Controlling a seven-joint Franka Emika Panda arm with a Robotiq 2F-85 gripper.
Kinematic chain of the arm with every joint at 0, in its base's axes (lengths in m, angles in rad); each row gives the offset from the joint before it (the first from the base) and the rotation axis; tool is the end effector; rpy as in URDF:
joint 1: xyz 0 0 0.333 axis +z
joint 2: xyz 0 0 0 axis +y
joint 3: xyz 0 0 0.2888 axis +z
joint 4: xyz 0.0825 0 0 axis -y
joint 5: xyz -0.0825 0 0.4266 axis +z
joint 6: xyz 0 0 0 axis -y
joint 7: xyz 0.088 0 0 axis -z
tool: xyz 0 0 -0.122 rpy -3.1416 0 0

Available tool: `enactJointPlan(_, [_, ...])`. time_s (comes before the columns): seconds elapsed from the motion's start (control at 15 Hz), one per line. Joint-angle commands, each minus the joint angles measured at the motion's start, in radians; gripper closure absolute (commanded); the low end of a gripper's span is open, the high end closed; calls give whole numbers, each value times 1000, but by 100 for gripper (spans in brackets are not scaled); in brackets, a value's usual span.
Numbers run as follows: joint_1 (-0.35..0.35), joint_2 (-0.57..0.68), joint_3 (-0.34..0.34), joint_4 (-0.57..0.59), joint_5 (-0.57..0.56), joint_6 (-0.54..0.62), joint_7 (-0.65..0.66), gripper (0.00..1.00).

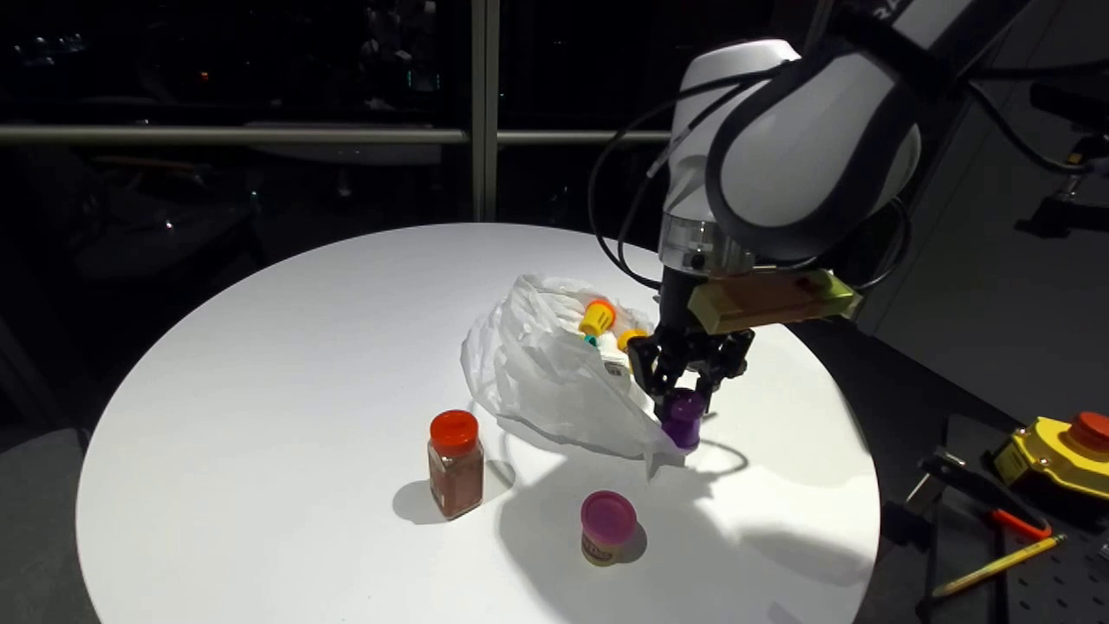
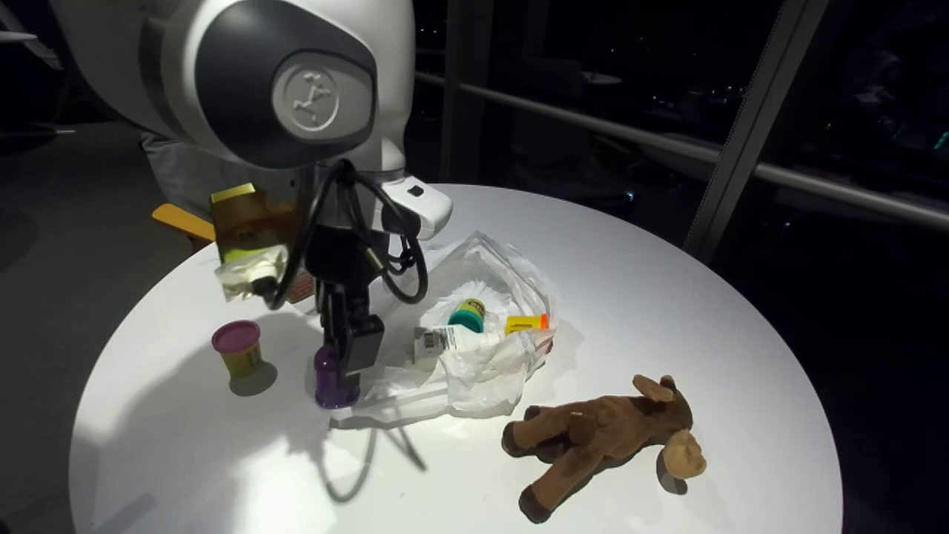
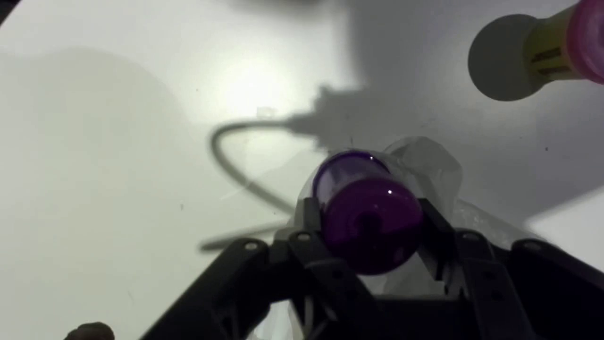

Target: Pick up the objects from the plastic and put them on the table

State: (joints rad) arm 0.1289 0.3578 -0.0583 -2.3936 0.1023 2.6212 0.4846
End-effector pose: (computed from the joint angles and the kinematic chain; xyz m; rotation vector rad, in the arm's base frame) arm 0.4876 0.0295 0.0794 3.0247 -0.7783 -0.2038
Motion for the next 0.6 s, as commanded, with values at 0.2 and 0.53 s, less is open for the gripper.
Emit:
enactJointPlan(0.2, [31,-137,-5,-195,-16,285,-14,75])
enactJointPlan(0.53, [47,-296,15,-277,-12,295,-18,75])
